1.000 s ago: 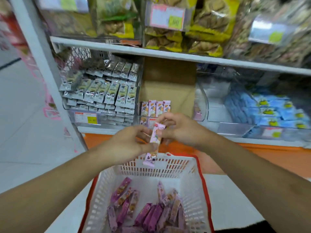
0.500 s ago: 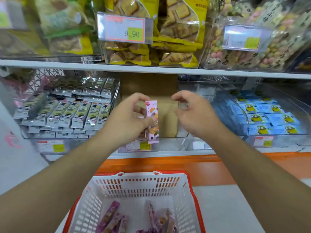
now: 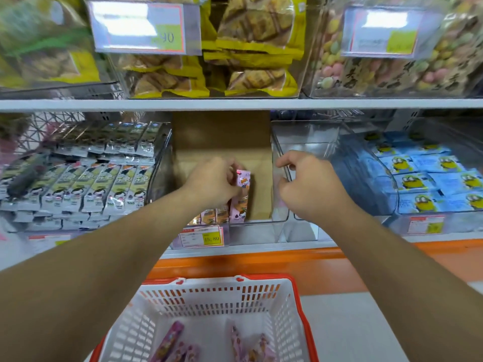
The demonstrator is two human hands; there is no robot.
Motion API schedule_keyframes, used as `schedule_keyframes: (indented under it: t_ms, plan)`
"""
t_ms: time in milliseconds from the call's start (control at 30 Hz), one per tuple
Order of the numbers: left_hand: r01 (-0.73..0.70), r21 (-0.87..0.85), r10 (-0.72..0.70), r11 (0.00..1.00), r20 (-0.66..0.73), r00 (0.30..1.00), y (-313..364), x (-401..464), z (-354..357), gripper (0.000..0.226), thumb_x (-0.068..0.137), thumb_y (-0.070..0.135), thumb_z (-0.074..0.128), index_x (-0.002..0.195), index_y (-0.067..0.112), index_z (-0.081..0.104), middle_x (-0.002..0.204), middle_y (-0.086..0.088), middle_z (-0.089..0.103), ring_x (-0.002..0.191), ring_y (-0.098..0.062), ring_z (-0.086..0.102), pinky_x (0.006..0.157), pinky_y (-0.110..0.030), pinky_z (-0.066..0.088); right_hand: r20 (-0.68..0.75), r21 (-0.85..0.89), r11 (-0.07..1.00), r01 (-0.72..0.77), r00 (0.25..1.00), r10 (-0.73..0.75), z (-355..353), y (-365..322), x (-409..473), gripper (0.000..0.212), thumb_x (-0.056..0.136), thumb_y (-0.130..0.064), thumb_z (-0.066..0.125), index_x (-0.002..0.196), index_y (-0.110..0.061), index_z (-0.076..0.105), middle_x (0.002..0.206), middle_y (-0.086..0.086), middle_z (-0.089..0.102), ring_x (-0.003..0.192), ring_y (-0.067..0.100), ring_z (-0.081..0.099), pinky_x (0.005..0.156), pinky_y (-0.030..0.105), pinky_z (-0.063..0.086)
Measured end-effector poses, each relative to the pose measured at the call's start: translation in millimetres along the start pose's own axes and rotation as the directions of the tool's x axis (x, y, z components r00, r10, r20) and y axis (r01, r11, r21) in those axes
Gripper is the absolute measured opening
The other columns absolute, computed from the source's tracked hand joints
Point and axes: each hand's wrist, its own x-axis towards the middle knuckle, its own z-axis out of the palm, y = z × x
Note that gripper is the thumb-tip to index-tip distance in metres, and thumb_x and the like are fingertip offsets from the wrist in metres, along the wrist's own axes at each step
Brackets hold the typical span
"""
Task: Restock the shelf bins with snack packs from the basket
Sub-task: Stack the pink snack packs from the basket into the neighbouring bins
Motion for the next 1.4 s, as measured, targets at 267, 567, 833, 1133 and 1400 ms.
schedule_keyframes:
  t_ms: [267, 567, 833, 1133, 1400]
  plan:
    - [-0.01, 0.289, 0.021, 0.957, -0.033, 0.999, -15, -1, 6, 0.049, 0.077, 0.051, 0.083, 0.122, 0.042, 0.065, 0.129, 0.013, 0.057, 0.119, -0.025, 0.039, 0.092, -0.038, 0.029, 0.017, 0.019, 1.0, 0.013, 1.0, -0.013, 0, 5, -1, 0.035, 0.096, -0.011, 0.063, 0.129, -0.022, 0.064, 0.12, 0.004, 0.063, 0.066, 0.015, 0.061, 0.066, 0.03, 0.055]
    - [-0.049, 0.298, 0.052, 0.953, -0.002, 0.999, -13, -5, 6, 0.047, 0.071, 0.046, 0.088, 0.113, 0.04, 0.068, 0.128, 0.011, 0.051, 0.124, -0.023, 0.037, 0.094, -0.034, 0.027, 0.005, 0.03, 0.999, 0.018, 1.0, -0.018, 2, 5, -3, 0.036, 0.094, -0.01, 0.063, 0.129, -0.022, 0.064, 0.128, 0.002, 0.063, 0.071, 0.014, 0.062, 0.065, 0.029, 0.053]
    - [-0.01, 0.288, 0.01, 0.958, 0.001, 1.0, -10, -13, 0, 0.046, 0.076, 0.048, 0.085, 0.118, 0.041, 0.068, 0.13, 0.008, 0.053, 0.126, -0.026, 0.039, 0.097, -0.038, 0.029, 0.007, -0.015, 0.999, 0.042, 0.999, -0.042, 3, 5, -2, 0.037, 0.095, -0.012, 0.063, 0.131, -0.021, 0.063, 0.138, 0.001, 0.059, 0.104, 0.016, 0.058, 0.084, 0.026, 0.048]
    - [-0.134, 0.081, 0.143, 0.988, -0.123, 0.982, -11, -73, -32, 0.024, 0.094, 0.034, 0.066, 0.117, 0.039, 0.071, 0.125, 0.01, 0.06, 0.127, -0.02, 0.045, 0.111, -0.045, 0.037, 0.025, -0.036, 0.99, 0.139, 0.99, -0.138, -5, -12, -26, 0.033, 0.097, -0.013, 0.063, 0.129, -0.021, 0.065, 0.138, -0.006, 0.058, 0.121, 0.015, 0.057, 0.095, 0.019, 0.037]
    - [-0.124, -0.061, 0.111, 0.99, -0.192, 0.975, -52, -178, -34, 0.013, 0.097, 0.03, 0.068, 0.108, 0.033, 0.073, 0.115, 0.015, 0.061, 0.114, -0.003, 0.051, 0.099, -0.026, 0.041, 0.086, 0.051, 0.952, 0.302, 0.948, -0.306, 17, -42, -77, 0.019, 0.087, -0.012, 0.069, 0.103, -0.021, 0.072, 0.11, -0.003, 0.064, 0.099, 0.014, 0.062, 0.092, 0.029, 0.05]
